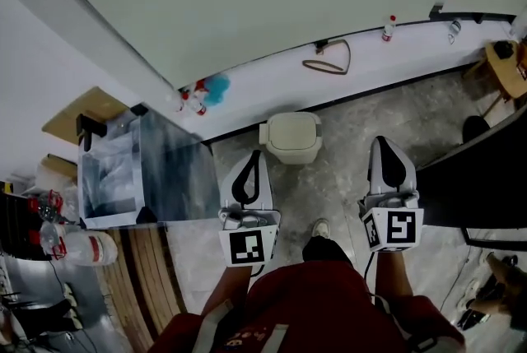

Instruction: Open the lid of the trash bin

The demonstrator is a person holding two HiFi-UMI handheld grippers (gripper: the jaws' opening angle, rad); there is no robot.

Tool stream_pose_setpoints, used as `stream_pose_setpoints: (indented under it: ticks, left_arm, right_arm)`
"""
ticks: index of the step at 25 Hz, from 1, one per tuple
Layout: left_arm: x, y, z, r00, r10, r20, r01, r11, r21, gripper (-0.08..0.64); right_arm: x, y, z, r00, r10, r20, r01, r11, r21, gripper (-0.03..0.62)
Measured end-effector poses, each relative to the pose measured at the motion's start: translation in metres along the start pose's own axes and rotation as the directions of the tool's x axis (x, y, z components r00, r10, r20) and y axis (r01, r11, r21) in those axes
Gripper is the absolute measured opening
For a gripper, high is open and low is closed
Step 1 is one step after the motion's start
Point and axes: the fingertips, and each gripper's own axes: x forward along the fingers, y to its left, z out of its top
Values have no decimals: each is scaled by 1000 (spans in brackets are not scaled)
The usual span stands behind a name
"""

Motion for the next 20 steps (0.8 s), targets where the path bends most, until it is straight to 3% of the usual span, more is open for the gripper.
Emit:
stream_pose_setpoints:
  ticks: [12, 20]
  left_arm:
    - [88, -18, 18, 997, -21, 71, 18, 999, 39, 6]
    - [126, 6, 3, 997, -52, 61, 51, 998, 22, 6]
  right_arm:
    - [53, -63, -2, 999, -30, 14, 30, 999, 20, 0]
    - [94, -57, -7, 998, -60, 15, 59, 998, 19, 0]
